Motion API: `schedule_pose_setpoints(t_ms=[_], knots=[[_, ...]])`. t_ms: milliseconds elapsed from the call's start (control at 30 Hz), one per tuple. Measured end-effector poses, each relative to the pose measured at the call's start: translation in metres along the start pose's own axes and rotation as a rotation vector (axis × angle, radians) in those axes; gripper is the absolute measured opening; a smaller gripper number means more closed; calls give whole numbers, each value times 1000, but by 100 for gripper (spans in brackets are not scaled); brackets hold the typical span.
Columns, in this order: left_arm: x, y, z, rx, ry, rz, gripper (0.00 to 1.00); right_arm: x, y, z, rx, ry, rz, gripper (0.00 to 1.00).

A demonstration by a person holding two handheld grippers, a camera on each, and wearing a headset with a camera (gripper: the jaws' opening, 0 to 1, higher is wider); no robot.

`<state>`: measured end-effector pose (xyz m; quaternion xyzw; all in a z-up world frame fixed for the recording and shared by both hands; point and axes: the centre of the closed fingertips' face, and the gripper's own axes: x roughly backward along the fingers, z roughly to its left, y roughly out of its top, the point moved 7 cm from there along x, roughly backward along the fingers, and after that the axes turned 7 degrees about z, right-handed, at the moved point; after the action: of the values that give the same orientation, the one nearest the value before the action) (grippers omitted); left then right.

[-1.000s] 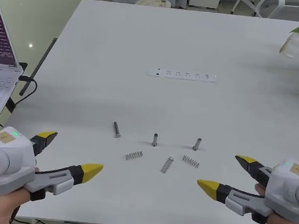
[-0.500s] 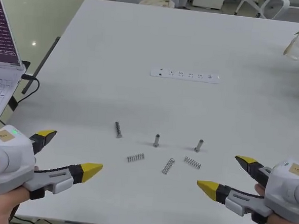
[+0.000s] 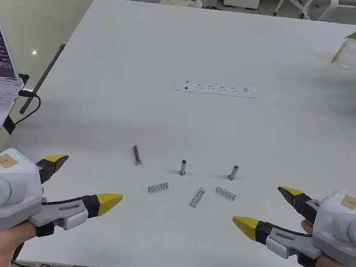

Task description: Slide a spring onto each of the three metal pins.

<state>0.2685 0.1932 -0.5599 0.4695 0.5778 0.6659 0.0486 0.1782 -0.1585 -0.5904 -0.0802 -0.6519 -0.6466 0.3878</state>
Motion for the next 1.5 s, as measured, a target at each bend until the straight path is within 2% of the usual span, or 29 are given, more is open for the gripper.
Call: schedule_pose_setpoints(t_ms=[267,633,933,1233,1500], knots=[[-1,-4,1,4,-2,4,83,2,-2,-1,-3,-6,4,76],[-2,0,1,1,-4,-4,82,2,-2,1,1,-2,2,75],[-9,-3,3,8,-9,4,82,2,-2,0,-5,-13,-3,75],[-23,2,9,10,-6,8,81,1,-4,1,-8,-12,1,75],[-35,5,11,14,-20,9,81,4,-5,0,-15,-20,1,74]])
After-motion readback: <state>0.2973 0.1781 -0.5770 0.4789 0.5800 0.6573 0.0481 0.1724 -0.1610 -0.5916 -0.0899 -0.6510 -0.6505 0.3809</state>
